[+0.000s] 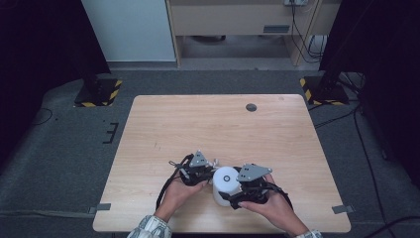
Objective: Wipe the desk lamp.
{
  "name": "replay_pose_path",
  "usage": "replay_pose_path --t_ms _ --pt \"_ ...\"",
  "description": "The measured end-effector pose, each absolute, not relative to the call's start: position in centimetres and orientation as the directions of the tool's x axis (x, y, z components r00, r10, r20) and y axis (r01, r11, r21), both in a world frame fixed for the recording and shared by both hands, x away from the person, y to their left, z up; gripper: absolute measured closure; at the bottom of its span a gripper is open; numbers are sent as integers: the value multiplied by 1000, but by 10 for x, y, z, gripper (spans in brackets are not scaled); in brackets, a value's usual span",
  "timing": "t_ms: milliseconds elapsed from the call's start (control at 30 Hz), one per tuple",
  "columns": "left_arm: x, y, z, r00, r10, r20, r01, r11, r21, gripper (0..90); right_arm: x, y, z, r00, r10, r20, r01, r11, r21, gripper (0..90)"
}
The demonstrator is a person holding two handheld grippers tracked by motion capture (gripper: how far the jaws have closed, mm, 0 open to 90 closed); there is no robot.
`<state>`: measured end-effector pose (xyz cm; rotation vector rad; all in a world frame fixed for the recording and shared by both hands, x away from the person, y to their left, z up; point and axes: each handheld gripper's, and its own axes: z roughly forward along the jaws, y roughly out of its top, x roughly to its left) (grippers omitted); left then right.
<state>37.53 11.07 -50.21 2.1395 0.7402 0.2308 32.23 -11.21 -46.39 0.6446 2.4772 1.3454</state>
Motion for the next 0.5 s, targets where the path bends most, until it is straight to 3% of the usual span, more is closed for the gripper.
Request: replay_pose_path --t_ms 500 --pt "385 112 -475 800 589 -113 416 -408 813 757 312 -121 -466 -840 543 2 283 433 856 60"
